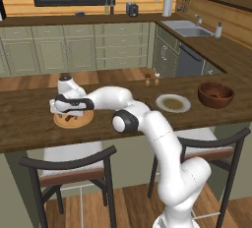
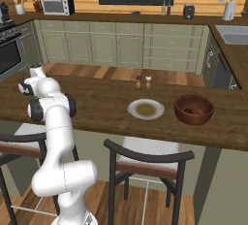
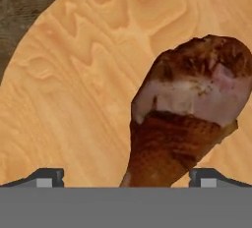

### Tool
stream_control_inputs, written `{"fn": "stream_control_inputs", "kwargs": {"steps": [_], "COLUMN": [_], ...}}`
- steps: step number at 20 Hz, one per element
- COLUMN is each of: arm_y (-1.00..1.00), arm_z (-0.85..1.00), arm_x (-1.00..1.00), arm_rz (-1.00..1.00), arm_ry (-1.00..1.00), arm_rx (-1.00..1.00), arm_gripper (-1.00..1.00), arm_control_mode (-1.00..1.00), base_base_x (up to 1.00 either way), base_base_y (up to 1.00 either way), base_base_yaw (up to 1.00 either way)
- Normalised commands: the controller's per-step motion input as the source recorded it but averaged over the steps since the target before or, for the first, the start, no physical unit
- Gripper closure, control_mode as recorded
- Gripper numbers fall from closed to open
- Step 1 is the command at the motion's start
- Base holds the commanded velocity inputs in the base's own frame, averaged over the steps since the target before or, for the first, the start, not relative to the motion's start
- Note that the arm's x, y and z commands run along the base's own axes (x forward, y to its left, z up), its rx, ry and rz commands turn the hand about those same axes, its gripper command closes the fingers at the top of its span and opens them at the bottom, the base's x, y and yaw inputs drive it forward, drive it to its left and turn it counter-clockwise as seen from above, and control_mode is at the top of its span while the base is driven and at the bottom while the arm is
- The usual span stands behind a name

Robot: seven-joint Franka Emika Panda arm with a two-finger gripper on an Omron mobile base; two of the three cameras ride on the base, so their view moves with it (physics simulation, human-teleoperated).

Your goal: Pick the chicken drumstick and bell pepper from their plates and place them in the bowl. Then put the bowl in the fridge.

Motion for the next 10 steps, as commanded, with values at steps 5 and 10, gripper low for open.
{"fn": "stream_control_inputs", "kwargs": {"steps": [5, 10], "arm_y": [0.03, -0.05], "arm_z": [-0.36, -0.29], "arm_x": [-0.02, -0.37], "arm_rz": [0.0, 0.0], "arm_ry": [0.01, 0.0], "arm_rx": [0.0, 0.0], "arm_gripper": [1.0, 1.0], "arm_control_mode": [-1.0, -1.0], "base_base_x": [0.0, 0.0], "base_base_y": [0.0, 0.0], "base_base_yaw": [0.0, 0.0]}}
